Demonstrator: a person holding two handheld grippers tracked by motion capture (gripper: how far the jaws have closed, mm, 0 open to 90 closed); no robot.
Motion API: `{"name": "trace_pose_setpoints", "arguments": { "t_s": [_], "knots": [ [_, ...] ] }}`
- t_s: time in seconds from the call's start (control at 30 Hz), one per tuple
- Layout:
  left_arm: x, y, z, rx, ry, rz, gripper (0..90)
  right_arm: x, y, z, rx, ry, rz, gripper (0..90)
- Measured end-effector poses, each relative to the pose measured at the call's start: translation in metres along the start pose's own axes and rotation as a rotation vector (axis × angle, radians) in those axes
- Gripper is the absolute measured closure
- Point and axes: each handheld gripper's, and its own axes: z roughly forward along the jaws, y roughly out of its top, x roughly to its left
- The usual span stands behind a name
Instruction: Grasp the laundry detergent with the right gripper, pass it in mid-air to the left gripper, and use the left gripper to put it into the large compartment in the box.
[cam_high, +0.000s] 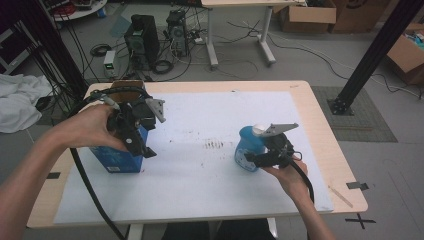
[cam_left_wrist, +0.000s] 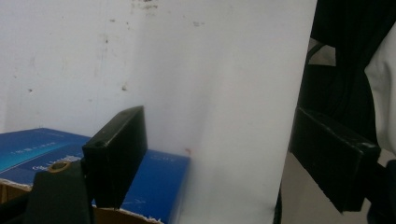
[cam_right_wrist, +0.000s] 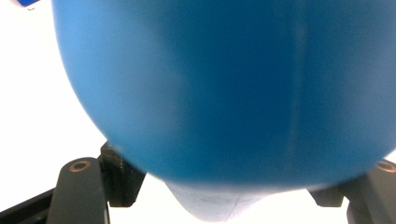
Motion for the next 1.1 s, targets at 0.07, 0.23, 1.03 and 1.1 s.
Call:
{"name": "trace_pose_setpoints", "arguments": {
  "t_s": [0.07, 0.23, 1.03, 1.1],
  "knots": [
    [0.0000, 0.0000, 0.0004, 0.000, -0.002, 0.000, 20.0, -0.0002, -0.0003, 0.0004, 0.000, 0.000, -0.003, 29.6],
    [0.0003, -0.0002, 0.0007, 0.001, -0.002, -0.002, 20.1, 0.0000, -0.0012, -0.0006, -0.018, -0.003, -0.007, 32.5],
    [0.0006, -0.0023, 0.0012, -0.002, -0.002, -0.004, 20.2, 0.0028, -0.0036, 0.0032, -0.050, -0.010, -0.006, 38.7],
    [0.0009, -0.0025, 0.0013, -0.003, -0.003, -0.004, 20.3, 0.0028, -0.0042, 0.0037, -0.052, -0.009, -0.005, 38.8]
  ]
}}
